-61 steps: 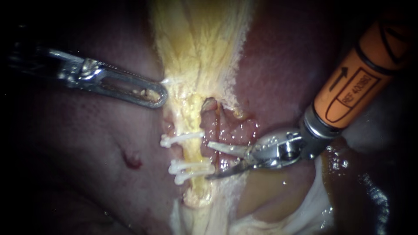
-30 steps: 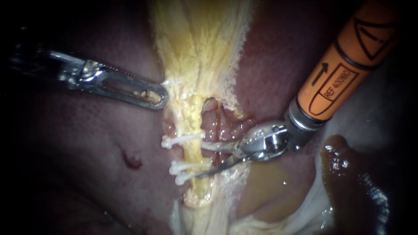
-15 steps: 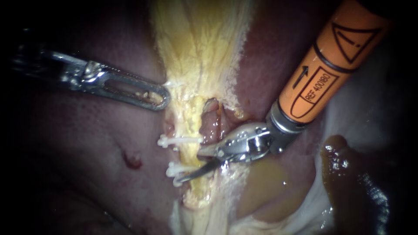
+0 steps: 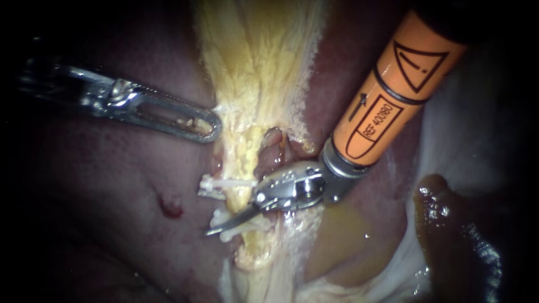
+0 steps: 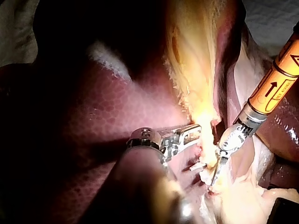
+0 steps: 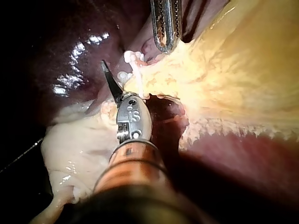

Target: Go to the cutting position left tube

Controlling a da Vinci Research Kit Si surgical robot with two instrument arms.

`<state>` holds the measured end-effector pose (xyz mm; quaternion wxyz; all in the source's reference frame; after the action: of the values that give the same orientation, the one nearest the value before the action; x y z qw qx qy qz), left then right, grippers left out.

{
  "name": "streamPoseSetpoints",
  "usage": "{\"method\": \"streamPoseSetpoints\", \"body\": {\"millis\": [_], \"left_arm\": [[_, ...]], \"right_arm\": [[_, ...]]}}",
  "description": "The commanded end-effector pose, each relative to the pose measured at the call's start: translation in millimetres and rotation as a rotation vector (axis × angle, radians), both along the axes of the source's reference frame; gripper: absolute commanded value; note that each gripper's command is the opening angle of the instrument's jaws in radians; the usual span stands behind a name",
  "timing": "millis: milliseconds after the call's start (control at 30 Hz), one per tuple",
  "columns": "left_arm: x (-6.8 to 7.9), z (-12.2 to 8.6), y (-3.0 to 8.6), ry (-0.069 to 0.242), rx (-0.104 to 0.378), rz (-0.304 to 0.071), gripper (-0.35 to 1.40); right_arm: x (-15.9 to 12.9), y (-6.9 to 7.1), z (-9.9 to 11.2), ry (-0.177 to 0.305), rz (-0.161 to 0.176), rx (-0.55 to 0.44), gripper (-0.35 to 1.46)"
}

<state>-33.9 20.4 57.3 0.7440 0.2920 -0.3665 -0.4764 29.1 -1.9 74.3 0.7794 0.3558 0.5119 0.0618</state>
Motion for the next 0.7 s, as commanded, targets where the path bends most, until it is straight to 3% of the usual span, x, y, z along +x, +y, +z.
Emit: {"method": "streamPoseSetpoints", "body": {"millis": [33, 300, 700], "left_arm": [[0.0, 0.0, 0.0, 0.0, 0.0, 0.0, -0.35], [0.0, 0.0, 0.0, 0.0, 0.0, 0.0, -0.35], [0.1, 0.0, 0.0, 0.0, 0.001, 0.001, -0.35]], "right_arm": [[-0.1, 0.0, -0.1, 0.003, 0.002, 0.003, 1.34], [0.1, -0.2, -1.3, 0.03, 0.024, 0.04, 1.42], [0.2, -0.6, -6.3, 0.103, 0.003, 0.084, 1.42]]}}
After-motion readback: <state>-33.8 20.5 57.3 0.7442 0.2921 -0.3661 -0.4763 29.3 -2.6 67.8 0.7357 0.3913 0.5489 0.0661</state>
